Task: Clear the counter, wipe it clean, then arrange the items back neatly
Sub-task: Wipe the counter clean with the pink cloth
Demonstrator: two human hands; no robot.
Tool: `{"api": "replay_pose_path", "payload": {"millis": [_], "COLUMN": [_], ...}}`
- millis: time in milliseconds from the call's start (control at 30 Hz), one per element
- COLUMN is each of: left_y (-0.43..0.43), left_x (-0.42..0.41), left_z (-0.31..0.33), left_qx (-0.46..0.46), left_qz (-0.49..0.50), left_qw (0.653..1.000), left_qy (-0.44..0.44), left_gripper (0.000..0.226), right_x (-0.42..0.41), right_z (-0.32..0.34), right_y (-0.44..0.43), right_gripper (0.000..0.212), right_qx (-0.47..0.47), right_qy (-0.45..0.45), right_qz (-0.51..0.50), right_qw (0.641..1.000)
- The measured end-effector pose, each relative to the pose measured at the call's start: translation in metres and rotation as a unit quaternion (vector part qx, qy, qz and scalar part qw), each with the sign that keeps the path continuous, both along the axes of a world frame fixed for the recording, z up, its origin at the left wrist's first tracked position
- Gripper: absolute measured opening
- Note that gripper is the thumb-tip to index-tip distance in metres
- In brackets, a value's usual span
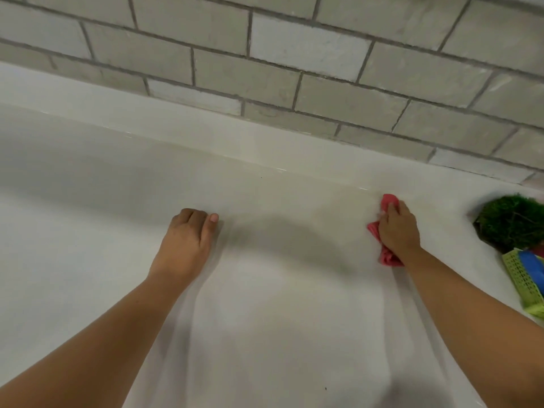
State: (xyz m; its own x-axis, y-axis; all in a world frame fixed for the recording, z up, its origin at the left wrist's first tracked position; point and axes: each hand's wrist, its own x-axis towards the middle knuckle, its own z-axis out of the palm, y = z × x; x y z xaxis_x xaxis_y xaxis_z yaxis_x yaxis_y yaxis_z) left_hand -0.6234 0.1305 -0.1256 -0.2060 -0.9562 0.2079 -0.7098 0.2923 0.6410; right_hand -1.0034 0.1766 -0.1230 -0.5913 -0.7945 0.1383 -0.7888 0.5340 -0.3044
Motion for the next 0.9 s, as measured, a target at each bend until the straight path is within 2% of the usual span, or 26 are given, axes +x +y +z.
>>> {"api": "replay_pose_path", "payload": {"millis": [67, 133, 233, 333, 467, 533, 600, 667, 800, 900], "left_y": [0.0, -0.001, -0.002, -0.002, -0.002, -0.002, -0.002, -0.002, -0.004, -0.004], "left_x": [0.0, 0.0, 0.0, 0.001, 0.002, 0.002, 0.002, 0.001, 0.002, 0.001], "left_z": [-0.001, -0.003, -0.003, -0.001, 0.001, 0.0, 0.0, -0.001, -0.005, -0.006], "left_qx": [0.001, -0.014, -0.025, -0.024, -0.026, -0.028, -0.04, -0.043, -0.047, -0.042], "left_qz": [-0.002, -0.004, -0.001, -0.003, -0.001, -0.003, -0.008, -0.009, -0.006, -0.003], "left_qw": [1.0, 1.0, 0.999, 0.999, 1.0, 1.0, 0.999, 0.999, 0.999, 0.999], "left_qy": [-0.011, -0.024, -0.03, -0.022, -0.007, -0.004, -0.004, -0.003, 0.002, 0.008], "left_gripper": [0.039, 0.043, 0.045, 0.041, 0.041, 0.042, 0.045, 0.047, 0.055, 0.048], "right_x": [0.023, 0.056, 0.119, 0.165, 0.143, 0.106, 0.079, 0.073, 0.104, 0.12], "right_z": [0.0, -0.004, -0.006, -0.002, 0.0, -0.005, -0.006, -0.008, -0.012, -0.008], "right_y": [-0.03, -0.063, -0.101, -0.106, -0.069, -0.067, -0.082, -0.107, -0.154, -0.164], "right_gripper": [0.047, 0.048, 0.048, 0.052, 0.056, 0.057, 0.046, 0.042, 0.04, 0.04], "right_qx": [-0.019, -0.034, -0.03, -0.005, -0.056, -0.086, -0.073, -0.06, -0.057, -0.041], "right_qy": [-0.051, -0.083, -0.071, -0.013, -0.038, -0.044, -0.02, -0.001, 0.008, 0.008], "right_qz": [-0.038, -0.016, 0.09, 0.223, 0.343, 0.311, 0.241, 0.218, 0.315, 0.369], "right_qw": [0.998, 0.996, 0.993, 0.975, 0.937, 0.945, 0.968, 0.974, 0.947, 0.929]}}
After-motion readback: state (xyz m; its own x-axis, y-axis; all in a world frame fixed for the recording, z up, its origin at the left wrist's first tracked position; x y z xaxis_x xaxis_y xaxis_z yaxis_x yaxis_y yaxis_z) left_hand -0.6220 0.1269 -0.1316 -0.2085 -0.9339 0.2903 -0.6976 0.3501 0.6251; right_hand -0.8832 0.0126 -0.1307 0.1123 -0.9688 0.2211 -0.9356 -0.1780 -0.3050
